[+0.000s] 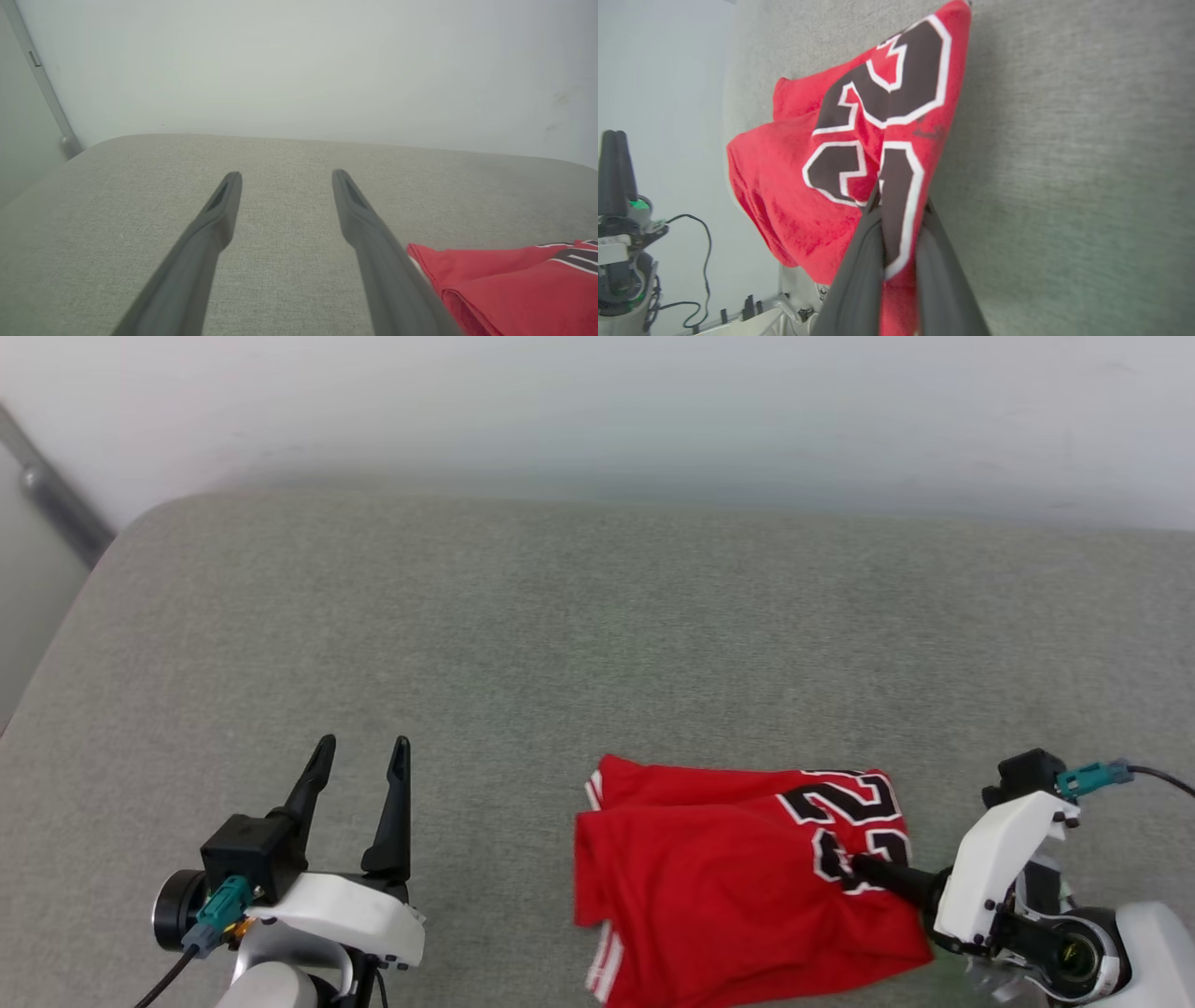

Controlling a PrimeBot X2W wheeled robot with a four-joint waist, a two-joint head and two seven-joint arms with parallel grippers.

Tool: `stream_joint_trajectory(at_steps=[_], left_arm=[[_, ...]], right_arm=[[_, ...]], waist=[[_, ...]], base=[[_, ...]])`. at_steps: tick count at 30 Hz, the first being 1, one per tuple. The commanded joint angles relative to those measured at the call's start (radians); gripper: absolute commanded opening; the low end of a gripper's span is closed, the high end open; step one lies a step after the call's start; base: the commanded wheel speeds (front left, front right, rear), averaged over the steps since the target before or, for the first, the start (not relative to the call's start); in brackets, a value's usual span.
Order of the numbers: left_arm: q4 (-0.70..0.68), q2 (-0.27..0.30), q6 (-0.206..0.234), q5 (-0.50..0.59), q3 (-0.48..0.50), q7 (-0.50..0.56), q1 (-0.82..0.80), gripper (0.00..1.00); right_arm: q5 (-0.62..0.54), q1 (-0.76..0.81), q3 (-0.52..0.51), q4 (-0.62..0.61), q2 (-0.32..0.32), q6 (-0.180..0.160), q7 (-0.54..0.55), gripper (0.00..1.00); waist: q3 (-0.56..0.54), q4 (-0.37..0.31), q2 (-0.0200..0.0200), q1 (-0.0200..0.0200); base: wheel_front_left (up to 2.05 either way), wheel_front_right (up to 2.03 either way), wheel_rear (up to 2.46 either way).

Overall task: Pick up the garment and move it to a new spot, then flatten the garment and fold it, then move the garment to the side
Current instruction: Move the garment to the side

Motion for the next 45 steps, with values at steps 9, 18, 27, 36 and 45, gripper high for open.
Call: stream_joint_trajectory(at_steps=[9, 18, 27, 36, 45], left_arm=[[-0.024, -0.009, -0.011, 0.019, 0.025, -0.006, 0.021, 1.00], [-0.058, 0.012, -0.035, 0.047, 0.016, 0.006, -0.056, 1.00], [-0.126, 0.043, -0.048, 0.088, -0.002, 0.047, -0.169, 1.00], [-0.218, 0.082, -0.063, 0.126, -0.013, 0.102, -0.265, 1.00], [-0.238, 0.100, -0.074, 0.144, -0.025, 0.121, -0.318, 1.00]], right_arm=[[-0.285, -0.064, 0.076, 0.024, -0.122, 0.000, -0.129, 0.00], [-0.393, -0.190, 0.084, 0.142, -0.172, -0.001, -0.247, 0.00], [-0.509, -0.327, -0.022, 0.296, -0.226, -0.001, -0.408, 0.00], [-0.659, -0.505, -0.238, 0.405, -0.301, -0.001, -0.571, 0.00], [-0.807, -0.595, -0.421, 0.490, -0.245, -0.001, -0.664, 0.30]], waist=[[0.003, -0.185, 0.0000, -0.0001], [0.122, -0.368, 0.0000, -0.0001], [0.263, -0.413, 0.0000, -0.0001], [0.425, -0.391, 0.0000, -0.0001], [0.476, -0.376, 0.0000, -0.0001]], base=[[0.00, 0.00, 0.00], [0.00, 0.00, 0.00], [0.00, 0.00, 0.00], [0.00, 0.00, 0.00], [0.00, 0.00, 0.00]])
